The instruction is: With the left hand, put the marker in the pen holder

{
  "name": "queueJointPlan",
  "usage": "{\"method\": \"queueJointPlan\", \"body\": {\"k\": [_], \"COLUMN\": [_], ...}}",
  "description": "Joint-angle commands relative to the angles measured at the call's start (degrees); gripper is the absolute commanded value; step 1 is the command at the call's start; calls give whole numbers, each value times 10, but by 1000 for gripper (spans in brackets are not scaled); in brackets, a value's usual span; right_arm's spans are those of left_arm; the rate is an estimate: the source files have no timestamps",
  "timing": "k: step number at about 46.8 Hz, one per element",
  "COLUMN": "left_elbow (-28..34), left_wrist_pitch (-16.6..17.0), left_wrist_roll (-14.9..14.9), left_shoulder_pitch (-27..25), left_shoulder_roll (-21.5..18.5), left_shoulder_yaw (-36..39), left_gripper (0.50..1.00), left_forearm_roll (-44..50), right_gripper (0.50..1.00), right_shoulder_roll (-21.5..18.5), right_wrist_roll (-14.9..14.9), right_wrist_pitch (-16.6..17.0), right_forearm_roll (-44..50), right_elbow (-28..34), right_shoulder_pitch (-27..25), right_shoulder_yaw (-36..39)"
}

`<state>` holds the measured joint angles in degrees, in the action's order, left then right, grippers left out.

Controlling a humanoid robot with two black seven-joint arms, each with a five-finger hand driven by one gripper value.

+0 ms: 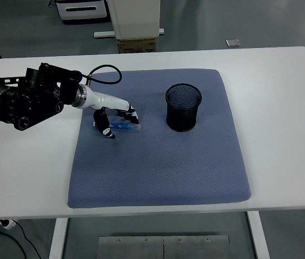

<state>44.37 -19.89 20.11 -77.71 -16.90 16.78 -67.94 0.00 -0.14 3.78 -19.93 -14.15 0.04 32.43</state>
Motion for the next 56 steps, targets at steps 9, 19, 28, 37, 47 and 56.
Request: {"method": "queueJointPlan", "body": {"k": [9, 19, 28, 37, 47, 56], "left_elbow": [0, 0, 0, 1, 1, 0], "left_wrist_pitch": [-2, -2, -2, -2, -2, -2], "left_wrist_roll": [0, 1, 1, 1, 2, 2], "left_shoulder_pitch": [1, 2, 1, 3, 2, 2], "left_shoulder_roll": [4, 5, 6, 7, 6, 6], "left_shoulder_yaw": [0, 0, 0, 0, 0, -1], "left_gripper": [666, 622, 572, 563, 531, 502], "left_forearm_roll": [0, -1, -1, 0, 0, 4], "right_gripper": [1000, 1000, 1000, 1000, 1000, 1000], "right_shoulder_roll": [0, 0, 0, 0, 0, 0], "right_wrist_roll": [0, 0, 1, 0, 0, 0], "right_wrist_pitch": [0, 0, 0, 0, 0, 0], "right_forearm_roll": [1, 0, 1, 1, 1, 1], "right_elbow": [0, 0, 0, 0, 0, 0], "right_shoulder_pitch": [0, 0, 0, 0, 0, 0], "right_shoulder_yaw": [0, 0, 0, 0, 0, 0]}}
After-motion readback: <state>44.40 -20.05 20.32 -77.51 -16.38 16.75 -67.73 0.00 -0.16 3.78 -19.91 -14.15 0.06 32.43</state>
